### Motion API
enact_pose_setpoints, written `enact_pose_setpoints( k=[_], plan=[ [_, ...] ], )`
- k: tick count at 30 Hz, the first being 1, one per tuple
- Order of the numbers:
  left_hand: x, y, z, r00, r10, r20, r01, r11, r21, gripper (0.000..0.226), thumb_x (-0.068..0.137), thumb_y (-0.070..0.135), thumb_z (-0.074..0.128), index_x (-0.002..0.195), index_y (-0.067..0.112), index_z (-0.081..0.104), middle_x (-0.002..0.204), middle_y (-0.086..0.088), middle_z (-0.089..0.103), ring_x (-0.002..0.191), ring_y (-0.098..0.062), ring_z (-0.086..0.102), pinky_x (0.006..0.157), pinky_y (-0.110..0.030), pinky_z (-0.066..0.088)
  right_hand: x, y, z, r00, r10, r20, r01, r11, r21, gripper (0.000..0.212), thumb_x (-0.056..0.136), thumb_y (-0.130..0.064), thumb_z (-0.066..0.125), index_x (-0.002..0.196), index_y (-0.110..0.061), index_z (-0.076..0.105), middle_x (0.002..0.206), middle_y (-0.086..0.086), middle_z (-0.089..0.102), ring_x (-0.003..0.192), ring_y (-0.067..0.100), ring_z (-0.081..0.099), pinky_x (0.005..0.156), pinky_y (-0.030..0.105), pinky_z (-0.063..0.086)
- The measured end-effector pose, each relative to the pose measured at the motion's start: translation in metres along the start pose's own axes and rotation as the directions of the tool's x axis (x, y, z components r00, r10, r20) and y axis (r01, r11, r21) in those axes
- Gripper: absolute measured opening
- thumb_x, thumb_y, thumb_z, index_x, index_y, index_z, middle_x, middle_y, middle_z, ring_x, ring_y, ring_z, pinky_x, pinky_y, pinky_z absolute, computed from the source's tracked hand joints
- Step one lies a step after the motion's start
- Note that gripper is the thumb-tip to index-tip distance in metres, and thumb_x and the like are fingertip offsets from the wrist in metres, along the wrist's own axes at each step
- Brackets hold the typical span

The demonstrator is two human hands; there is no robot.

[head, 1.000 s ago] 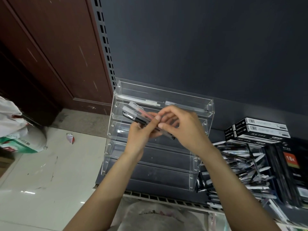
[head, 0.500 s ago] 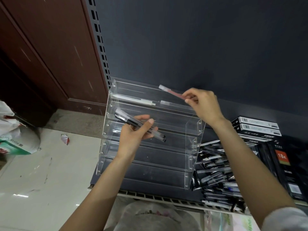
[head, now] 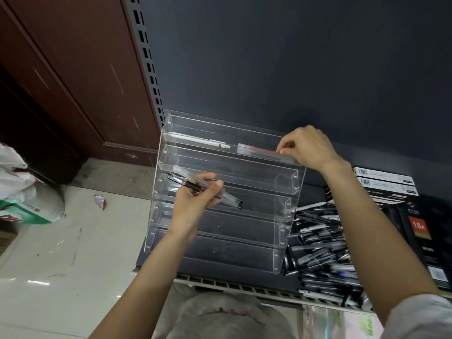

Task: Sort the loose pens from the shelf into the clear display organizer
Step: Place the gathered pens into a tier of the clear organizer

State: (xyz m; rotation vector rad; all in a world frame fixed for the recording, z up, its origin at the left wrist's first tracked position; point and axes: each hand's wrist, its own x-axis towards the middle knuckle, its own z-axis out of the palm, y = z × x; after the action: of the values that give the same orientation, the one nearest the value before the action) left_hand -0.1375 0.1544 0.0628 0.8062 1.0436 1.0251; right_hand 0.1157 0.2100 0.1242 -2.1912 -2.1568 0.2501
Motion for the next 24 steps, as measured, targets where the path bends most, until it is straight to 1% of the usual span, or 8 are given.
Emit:
enact_pose_setpoints(
  k=[2,4,7,10,15,18,21,24],
  plan=[
    [0.0,0.0,0.0,1.0,-0.007,0.001,0.007,1.0,-0.003,0.012,0.086,0.007,0.064,0.094,0.016,0.063,0.071,0.008,0.071,0.076,-0.006,0.069,0.065,-0.017,0.053,-0.003,0.001,0.001,1.0,0.011,-0.014,-0.012,1.0,-0.021,0.011,0.088,-0.017,0.064,0.089,-0.022,0.074,0.092,0.0,0.072,0.09,0.022,0.064,0.078,0.032,0.049],
    [0.001,0.0,0.001,1.0,-0.011,-0.004,0.011,1.0,-0.006,0.011,0.086,0.008,0.064,0.093,0.017,0.064,0.073,0.006,0.07,0.077,-0.006,0.068,0.066,-0.017,0.053,-0.011,-0.004,-0.002,0.991,0.016,-0.133,-0.017,1.0,-0.006,0.013,0.089,-0.015,0.061,0.092,-0.02,0.073,0.093,0.0,0.072,0.09,0.022,0.065,0.08,0.036,0.051],
    [0.002,0.001,0.005,1.0,-0.013,-0.018,0.012,1.0,-0.013,0.009,0.085,0.01,0.066,0.091,0.016,0.065,0.078,0.003,0.066,0.076,-0.006,0.065,0.069,-0.018,0.054,-0.038,-0.034,-0.004,0.939,-0.015,-0.344,0.125,0.946,0.3,0.009,0.087,-0.018,0.064,0.091,-0.02,0.072,0.086,-0.007,0.072,0.079,0.009,0.067,0.075,0.028,0.053],
    [0.002,0.003,0.014,1.0,0.003,0.005,-0.003,0.999,-0.034,0.009,0.085,0.008,0.065,0.091,0.015,0.065,0.081,-0.001,0.066,0.075,-0.005,0.065,0.069,-0.018,0.054,-0.068,-0.078,0.009,0.981,-0.124,-0.149,0.185,0.824,0.535,0.015,0.083,-0.029,0.07,0.095,-0.021,0.07,0.086,-0.012,0.07,0.077,-0.002,0.065,0.072,0.014,0.052],
    [0.001,0.005,0.022,0.999,0.037,0.024,-0.036,0.998,-0.05,0.013,0.081,0.01,0.068,0.093,0.014,0.065,0.082,-0.006,0.067,0.077,-0.012,0.067,0.067,-0.019,0.054,-0.075,-0.086,0.028,0.992,-0.1,-0.074,0.123,0.694,0.71,0.014,0.078,-0.019,0.076,0.088,-0.015,0.067,0.078,-0.008,0.07,0.075,0.002,0.066,0.072,0.018,0.054],
    [-0.001,0.003,0.026,0.997,0.052,0.054,-0.049,0.998,-0.049,0.017,0.079,0.013,0.068,0.095,0.015,0.064,0.081,-0.001,0.067,0.078,-0.011,0.067,0.067,-0.019,0.054,-0.074,-0.079,0.026,0.99,-0.133,-0.052,0.133,0.718,0.684,0.014,0.079,-0.017,0.074,0.092,-0.018,0.071,0.082,-0.008,0.071,0.077,0.002,0.066,0.074,0.019,0.053],
    [0.001,0.002,0.026,0.996,0.074,0.056,-0.074,0.997,-0.006,0.017,0.082,0.008,0.065,0.097,0.016,0.062,0.077,0.002,0.059,0.071,-0.004,0.063,0.066,-0.017,0.053,-0.068,-0.052,0.014,0.955,-0.05,-0.291,0.213,0.801,0.56,0.016,0.081,-0.016,0.073,0.096,-0.021,0.074,0.083,-0.008,0.068,0.074,0.006,0.063,0.072,0.02,0.05],
    [0.002,0.002,0.019,0.998,0.061,0.029,-0.062,0.998,0.033,0.01,0.084,0.008,0.064,0.09,0.015,0.062,0.074,0.001,0.052,0.065,0.0,0.059,0.065,-0.016,0.053,-0.053,-0.01,-0.004,0.876,0.012,-0.483,0.146,0.947,0.288,0.011,0.082,-0.019,0.072,0.091,-0.023,0.075,0.08,-0.008,0.067,0.076,0.011,0.059,0.07,0.028,0.046]
  ],
)
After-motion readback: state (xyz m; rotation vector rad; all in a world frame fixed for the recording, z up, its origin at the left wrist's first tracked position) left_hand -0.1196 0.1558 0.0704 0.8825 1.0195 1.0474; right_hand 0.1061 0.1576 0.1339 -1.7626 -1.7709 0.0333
